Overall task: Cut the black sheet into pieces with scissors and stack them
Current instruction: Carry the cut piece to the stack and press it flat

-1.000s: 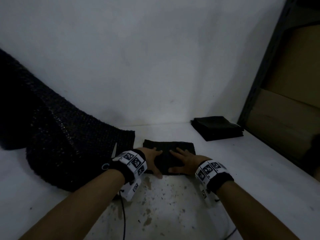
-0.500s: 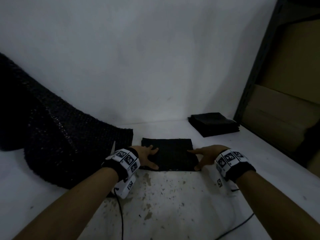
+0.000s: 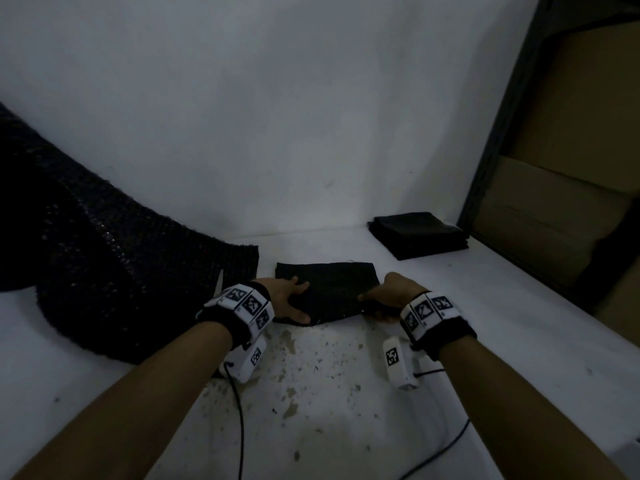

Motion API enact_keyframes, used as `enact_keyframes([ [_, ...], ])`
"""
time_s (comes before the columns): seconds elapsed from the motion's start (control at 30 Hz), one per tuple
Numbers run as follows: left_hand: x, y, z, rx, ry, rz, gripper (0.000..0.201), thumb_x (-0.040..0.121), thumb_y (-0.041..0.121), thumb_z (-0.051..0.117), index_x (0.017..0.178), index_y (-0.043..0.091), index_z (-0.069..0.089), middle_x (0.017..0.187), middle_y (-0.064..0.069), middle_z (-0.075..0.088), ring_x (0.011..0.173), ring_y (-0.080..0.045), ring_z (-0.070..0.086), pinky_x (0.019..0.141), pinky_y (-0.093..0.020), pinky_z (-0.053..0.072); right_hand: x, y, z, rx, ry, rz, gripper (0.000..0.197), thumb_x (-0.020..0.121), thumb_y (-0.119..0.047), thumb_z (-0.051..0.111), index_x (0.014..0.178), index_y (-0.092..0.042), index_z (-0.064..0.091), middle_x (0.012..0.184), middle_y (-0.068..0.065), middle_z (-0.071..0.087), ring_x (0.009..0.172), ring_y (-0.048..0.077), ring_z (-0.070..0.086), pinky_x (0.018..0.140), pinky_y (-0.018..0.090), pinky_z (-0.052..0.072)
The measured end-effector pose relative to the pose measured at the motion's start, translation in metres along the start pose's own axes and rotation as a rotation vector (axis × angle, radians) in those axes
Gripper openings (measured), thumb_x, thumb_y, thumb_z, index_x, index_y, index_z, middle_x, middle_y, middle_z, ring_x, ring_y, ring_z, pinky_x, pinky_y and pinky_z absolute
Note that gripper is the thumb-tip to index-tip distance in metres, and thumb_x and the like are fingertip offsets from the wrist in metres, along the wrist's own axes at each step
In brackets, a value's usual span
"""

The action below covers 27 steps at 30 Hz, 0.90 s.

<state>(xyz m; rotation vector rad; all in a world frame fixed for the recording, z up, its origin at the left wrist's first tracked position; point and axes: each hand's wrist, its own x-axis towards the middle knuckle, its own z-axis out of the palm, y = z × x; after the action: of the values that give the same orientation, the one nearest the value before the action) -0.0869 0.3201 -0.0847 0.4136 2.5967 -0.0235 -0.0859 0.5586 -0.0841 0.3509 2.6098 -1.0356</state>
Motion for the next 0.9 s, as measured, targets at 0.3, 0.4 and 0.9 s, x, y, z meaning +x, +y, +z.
enact_keyframes([
  [0.3,0.014,0.017,-0.005,-0.097,0.057,-0.066,0.093,0.094,0.065,0.048,0.159,0.016,0.005,0.166,-0.007,0.006,0.150,-0.024,0.020,0.119,-0.031,0.024,0.002,-0.007,-0.032,0.769,-0.161,-0.215,0.025,0.097,0.001,0.054,0.121,-0.002,0.060,0.112,0.020,0.069,0.097,0.033,0.070,0.072,0.042,0.062],
  [0.4,0.022,0.035,-0.021,-0.332,0.039,-0.075,0.086,0.096,0.064,0.044,0.157,0.010,0.018,0.162,-0.008,0.024,0.145,-0.025,0.030,0.118,-0.031,0.027,0.006,-0.010,-0.055,0.990,-0.185,-0.303,0.026,0.098,0.003,0.049,0.119,-0.003,0.061,0.106,0.016,0.072,0.089,0.027,0.072,0.063,0.037,0.061],
  [0.9,0.111,0.084,-0.109,-1.782,0.082,0.285,0.054,0.080,0.014,0.080,0.130,0.005,0.061,0.131,-0.013,0.065,0.121,-0.029,0.062,0.108,-0.043,0.046,0.089,0.026,-0.162,1.079,0.091,-0.194,0.028,0.091,-0.007,0.059,0.117,0.000,0.065,0.109,0.013,0.069,0.098,0.026,0.065,0.064,0.032,0.059],
])
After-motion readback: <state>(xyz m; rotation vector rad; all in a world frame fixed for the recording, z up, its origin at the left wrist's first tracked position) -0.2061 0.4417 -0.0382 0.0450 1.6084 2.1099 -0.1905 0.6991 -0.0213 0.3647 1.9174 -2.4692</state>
